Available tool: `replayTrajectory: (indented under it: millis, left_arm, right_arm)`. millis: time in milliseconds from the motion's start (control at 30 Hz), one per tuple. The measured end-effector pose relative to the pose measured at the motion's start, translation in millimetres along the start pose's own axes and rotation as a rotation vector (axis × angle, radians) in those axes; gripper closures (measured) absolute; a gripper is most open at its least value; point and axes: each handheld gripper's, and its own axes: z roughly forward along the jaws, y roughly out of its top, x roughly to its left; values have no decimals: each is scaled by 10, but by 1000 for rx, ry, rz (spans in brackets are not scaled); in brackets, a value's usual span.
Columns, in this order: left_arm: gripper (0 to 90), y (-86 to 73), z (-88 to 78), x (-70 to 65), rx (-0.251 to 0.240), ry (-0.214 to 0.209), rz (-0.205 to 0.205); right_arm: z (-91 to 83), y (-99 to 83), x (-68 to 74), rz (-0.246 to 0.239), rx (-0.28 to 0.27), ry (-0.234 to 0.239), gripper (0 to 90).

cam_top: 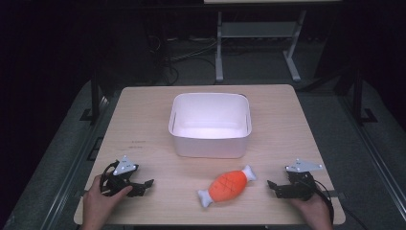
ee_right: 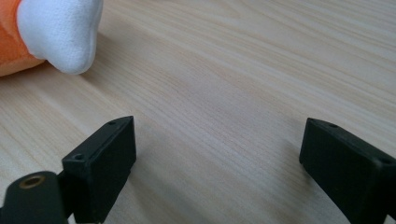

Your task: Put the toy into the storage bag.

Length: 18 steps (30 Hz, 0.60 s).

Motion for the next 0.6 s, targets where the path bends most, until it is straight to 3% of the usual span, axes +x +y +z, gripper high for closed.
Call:
replayTrajectory:
  millis: [267, 433, 600]
  left_arm:
    - [130, 0, 0, -1, 0, 0, 0]
    - [130, -1, 2, -1, -3, 1, 0]
    - [130, 0, 0, 0, 0, 0, 0]
  right_arm:
    - [-13, -3, -2, -11, -5, 9, 139]
    - [-75, 46, 56, -25, 13, 12, 252]
    - [-166, 103, 156, -67, -20, 56, 549]
